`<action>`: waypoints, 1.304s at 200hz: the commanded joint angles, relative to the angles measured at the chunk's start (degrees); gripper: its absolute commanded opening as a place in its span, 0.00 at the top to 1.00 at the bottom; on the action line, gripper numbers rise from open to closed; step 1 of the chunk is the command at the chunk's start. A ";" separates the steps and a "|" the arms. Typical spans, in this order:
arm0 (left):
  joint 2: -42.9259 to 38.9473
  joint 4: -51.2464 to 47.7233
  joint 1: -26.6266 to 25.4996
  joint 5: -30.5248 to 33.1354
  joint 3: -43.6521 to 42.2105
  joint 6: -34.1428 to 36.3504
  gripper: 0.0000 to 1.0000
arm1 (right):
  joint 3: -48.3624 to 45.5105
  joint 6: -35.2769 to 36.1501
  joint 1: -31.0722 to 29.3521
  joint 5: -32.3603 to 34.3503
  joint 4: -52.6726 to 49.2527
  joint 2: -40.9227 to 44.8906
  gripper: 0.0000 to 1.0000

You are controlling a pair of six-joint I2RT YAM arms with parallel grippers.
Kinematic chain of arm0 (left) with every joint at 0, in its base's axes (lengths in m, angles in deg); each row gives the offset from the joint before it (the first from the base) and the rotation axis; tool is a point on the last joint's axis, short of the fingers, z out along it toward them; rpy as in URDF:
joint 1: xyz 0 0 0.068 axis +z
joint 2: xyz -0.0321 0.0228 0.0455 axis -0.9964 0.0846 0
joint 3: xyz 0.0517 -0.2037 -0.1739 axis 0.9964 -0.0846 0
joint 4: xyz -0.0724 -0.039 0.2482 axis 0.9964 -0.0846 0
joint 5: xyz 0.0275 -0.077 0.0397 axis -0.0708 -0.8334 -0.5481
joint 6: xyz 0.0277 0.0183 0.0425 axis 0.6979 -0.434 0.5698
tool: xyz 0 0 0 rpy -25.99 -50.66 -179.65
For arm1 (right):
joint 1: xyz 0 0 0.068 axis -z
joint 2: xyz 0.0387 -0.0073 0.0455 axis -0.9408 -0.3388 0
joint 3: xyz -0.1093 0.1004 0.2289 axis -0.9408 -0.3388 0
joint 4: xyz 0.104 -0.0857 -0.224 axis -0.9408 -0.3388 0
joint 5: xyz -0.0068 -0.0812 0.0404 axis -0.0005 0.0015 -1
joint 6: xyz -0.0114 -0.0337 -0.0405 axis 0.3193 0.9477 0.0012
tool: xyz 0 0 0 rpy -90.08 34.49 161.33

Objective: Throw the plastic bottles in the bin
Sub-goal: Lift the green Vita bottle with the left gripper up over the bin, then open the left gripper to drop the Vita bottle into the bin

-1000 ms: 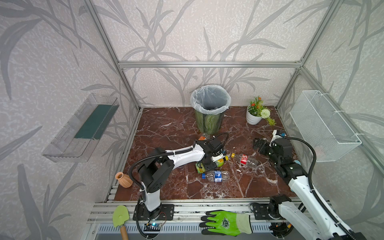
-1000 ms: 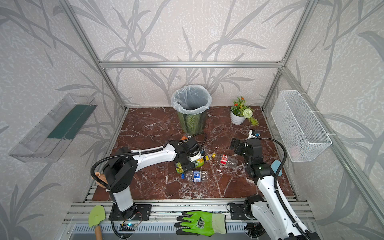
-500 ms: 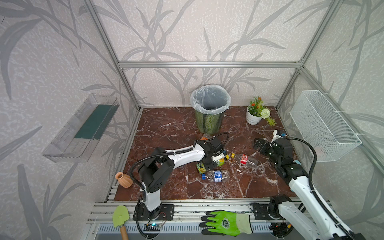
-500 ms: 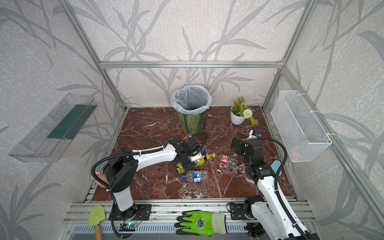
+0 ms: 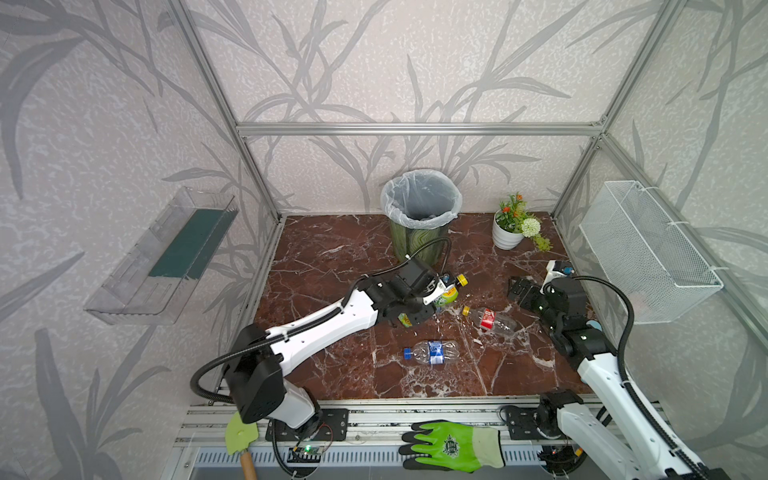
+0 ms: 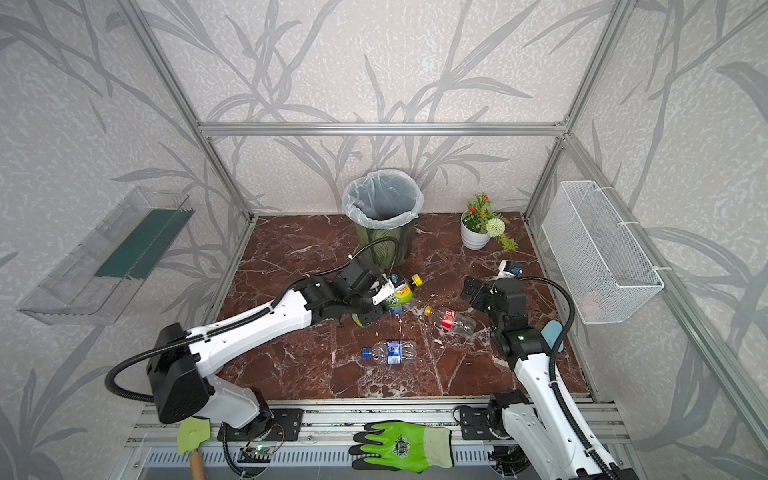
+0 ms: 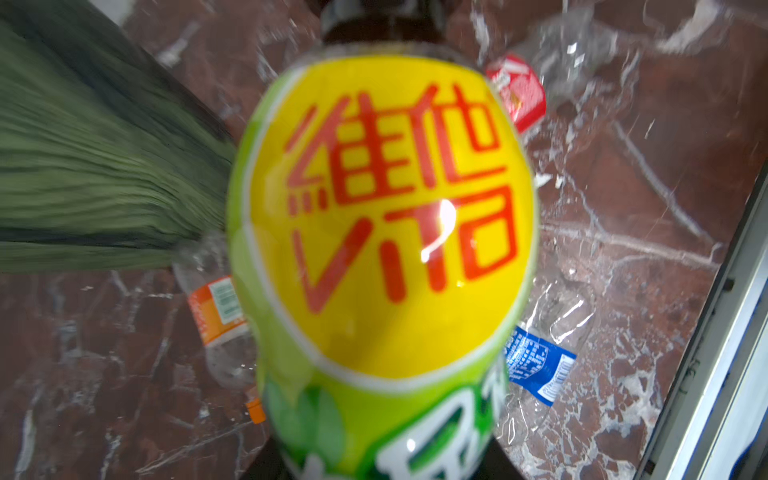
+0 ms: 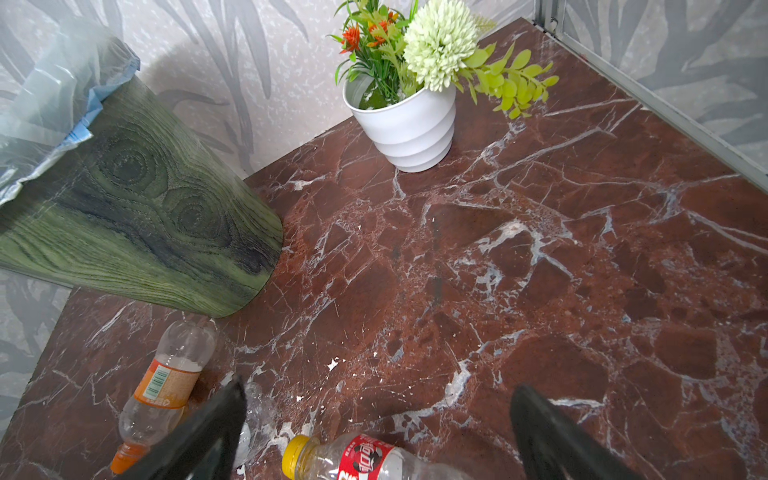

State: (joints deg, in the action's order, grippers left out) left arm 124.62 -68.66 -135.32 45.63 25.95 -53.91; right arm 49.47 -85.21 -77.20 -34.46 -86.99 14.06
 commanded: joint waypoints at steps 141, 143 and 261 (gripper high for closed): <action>-2.56 54.53 18.49 0.84 10.82 -13.28 0.59 | -0.44 -0.61 0.33 -1.85 0.48 2.94 0.01; -1.26 54.36 18.79 0.65 11.57 -13.83 0.58 | -0.44 -0.53 0.33 -1.64 0.18 3.23 0.01; -0.84 42.71 20.89 0.11 15.42 -12.79 0.01 | 2.37 -0.80 0.37 0.17 -8.44 6.03 0.01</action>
State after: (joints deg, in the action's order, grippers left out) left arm 132.58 -26.22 -114.33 44.76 40.36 -68.77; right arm 49.82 -84.62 -76.98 -33.76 -93.74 21.51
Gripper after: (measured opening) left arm 0.990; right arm 0.991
